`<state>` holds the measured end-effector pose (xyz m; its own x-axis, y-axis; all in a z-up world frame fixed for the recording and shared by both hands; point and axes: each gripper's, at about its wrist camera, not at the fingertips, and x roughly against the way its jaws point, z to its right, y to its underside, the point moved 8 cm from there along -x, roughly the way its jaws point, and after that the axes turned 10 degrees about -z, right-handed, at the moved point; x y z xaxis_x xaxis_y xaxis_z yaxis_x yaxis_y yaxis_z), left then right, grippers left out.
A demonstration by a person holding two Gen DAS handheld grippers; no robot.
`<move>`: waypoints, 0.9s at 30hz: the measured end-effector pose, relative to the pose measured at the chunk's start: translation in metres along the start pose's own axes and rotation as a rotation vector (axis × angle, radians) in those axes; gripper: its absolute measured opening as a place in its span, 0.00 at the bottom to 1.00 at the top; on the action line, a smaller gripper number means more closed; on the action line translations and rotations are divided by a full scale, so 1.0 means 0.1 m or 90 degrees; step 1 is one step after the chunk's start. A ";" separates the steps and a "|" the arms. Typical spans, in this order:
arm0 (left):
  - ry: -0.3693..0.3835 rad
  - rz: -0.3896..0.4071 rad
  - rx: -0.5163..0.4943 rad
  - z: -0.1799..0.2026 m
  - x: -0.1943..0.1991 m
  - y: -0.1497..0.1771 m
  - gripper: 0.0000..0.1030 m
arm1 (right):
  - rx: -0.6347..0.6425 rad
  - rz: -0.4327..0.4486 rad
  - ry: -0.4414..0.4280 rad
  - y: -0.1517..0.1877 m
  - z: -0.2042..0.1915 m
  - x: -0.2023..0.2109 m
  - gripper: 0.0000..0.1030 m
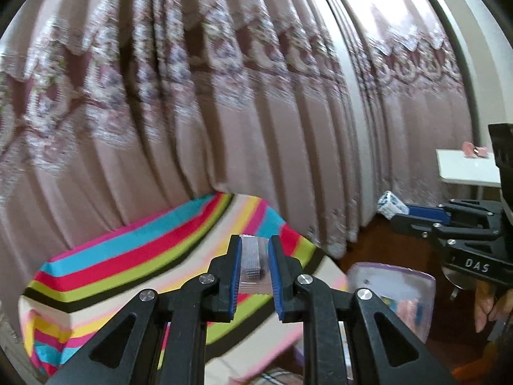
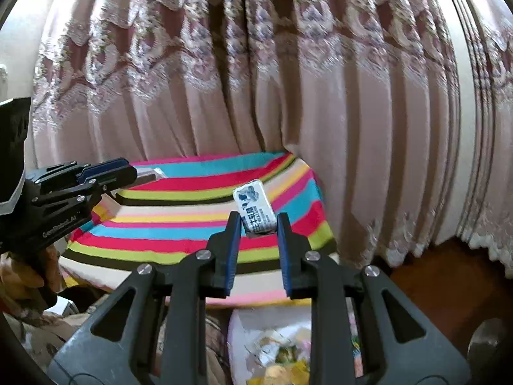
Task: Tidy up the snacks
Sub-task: 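Carry both items to the white box and open both tools to drop them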
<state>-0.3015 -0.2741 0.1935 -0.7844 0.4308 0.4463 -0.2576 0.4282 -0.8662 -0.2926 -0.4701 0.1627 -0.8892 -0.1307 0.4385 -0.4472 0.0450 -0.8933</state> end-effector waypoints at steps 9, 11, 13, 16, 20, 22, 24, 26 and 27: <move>0.096 -0.087 -0.079 0.75 -0.48 0.22 0.18 | -0.064 -0.078 0.048 0.51 0.50 -0.05 0.25; 0.108 -0.103 -0.094 0.88 -0.56 0.27 0.18 | -0.073 -0.091 0.056 0.59 0.59 -0.06 0.25; 0.117 -0.117 -0.105 0.96 -0.62 0.31 0.18 | -0.080 -0.103 0.061 0.66 0.66 -0.07 0.25; 0.134 -0.143 -0.124 1.09 -0.75 0.39 0.18 | -0.093 -0.128 0.071 0.79 0.77 -0.12 0.25; 0.158 -0.182 -0.143 1.27 -0.92 0.54 0.18 | -0.117 -0.157 0.079 0.94 0.90 -0.20 0.25; 0.166 -0.196 -0.150 1.34 -1.01 0.60 0.18 | -0.128 -0.176 0.084 1.02 0.96 -0.25 0.25; 0.175 -0.212 -0.153 1.41 -1.09 0.66 0.18 | -0.141 -0.186 0.086 1.07 1.02 -0.31 0.25; 0.187 -0.225 -0.153 1.47 -1.15 0.72 0.18 | -0.151 -0.200 0.079 1.12 1.07 -0.39 0.26; 0.190 -0.229 -0.152 1.49 -1.18 0.74 0.19 | -0.149 -0.212 0.079 1.14 1.07 -0.43 0.28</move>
<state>-0.3122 -0.4120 0.0434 -0.4659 0.4154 0.7813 -0.3182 0.7452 -0.5860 -0.2948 -0.5655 0.0313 -0.6910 -0.0570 0.7206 -0.7092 0.2460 -0.6606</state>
